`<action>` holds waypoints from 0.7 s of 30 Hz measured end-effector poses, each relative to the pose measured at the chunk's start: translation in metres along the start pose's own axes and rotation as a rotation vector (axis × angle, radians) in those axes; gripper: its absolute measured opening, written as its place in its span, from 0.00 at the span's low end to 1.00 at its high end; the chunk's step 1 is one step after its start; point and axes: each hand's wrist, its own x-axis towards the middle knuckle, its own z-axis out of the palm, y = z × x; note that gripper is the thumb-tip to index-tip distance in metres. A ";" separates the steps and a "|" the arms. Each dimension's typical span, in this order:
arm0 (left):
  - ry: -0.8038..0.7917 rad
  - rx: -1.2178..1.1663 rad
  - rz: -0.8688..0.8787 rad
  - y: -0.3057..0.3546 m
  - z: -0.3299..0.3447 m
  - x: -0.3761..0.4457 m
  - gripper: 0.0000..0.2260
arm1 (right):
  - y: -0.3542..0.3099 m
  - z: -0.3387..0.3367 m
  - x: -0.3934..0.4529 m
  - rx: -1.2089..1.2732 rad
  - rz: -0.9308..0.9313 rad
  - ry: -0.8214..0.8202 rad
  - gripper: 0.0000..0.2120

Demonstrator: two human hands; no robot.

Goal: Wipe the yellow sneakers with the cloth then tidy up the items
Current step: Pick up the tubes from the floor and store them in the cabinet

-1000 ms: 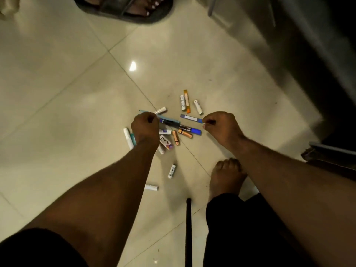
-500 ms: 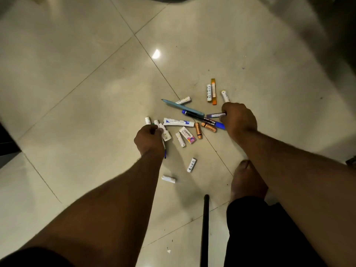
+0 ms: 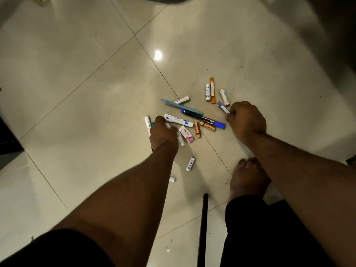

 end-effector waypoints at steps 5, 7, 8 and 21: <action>0.046 -0.133 -0.018 0.006 -0.016 -0.019 0.12 | 0.000 -0.042 -0.014 0.085 -0.044 0.022 0.10; 0.025 -0.226 0.042 0.015 -0.033 -0.035 0.10 | -0.002 -0.074 -0.030 0.126 -0.052 0.046 0.10; 0.013 -0.267 0.077 0.022 -0.039 -0.044 0.09 | -0.003 -0.089 -0.038 0.145 -0.050 0.061 0.09; -0.421 -0.321 1.022 0.205 -0.171 -0.300 0.05 | 0.028 -0.325 -0.355 0.375 0.357 0.645 0.07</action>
